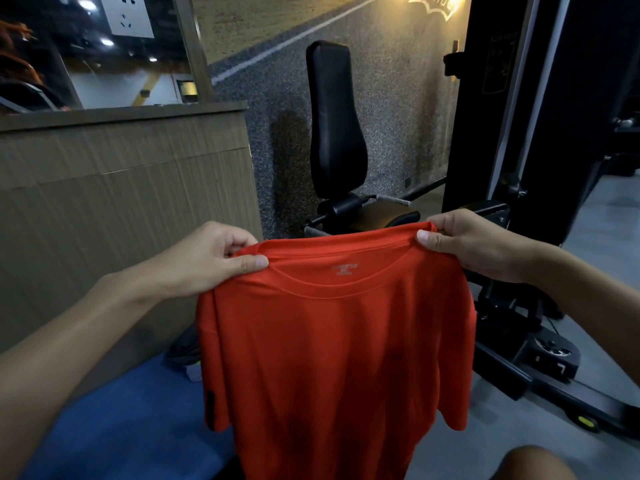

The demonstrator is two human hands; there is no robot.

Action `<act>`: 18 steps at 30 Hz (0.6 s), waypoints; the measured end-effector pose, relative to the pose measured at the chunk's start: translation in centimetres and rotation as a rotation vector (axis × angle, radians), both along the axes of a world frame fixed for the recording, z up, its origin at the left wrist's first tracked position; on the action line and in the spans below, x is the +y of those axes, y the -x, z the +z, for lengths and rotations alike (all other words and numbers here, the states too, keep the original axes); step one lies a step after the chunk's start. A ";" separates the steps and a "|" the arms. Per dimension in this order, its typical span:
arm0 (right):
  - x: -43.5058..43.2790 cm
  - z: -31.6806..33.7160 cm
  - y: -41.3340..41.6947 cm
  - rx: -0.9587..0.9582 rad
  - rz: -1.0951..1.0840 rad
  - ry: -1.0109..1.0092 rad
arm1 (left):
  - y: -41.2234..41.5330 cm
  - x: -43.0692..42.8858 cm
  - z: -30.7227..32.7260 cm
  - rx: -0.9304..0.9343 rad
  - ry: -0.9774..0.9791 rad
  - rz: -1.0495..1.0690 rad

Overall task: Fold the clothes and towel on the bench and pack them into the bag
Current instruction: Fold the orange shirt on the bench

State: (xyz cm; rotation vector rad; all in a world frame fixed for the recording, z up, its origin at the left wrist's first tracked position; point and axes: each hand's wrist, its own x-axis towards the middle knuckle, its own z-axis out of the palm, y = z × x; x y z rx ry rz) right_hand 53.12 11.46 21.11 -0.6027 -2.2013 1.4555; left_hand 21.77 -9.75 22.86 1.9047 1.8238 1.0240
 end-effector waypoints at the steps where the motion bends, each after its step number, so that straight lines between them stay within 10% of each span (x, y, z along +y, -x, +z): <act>1: 0.0 0.0 0.0 -0.003 -0.008 -0.004 | 0.1 0.0 0.0 -0.029 -0.019 0.005; 18: -4.7 0.4 5.5 0.030 -0.392 -0.023 | -6.4 4.4 -2.0 -0.253 -0.206 0.356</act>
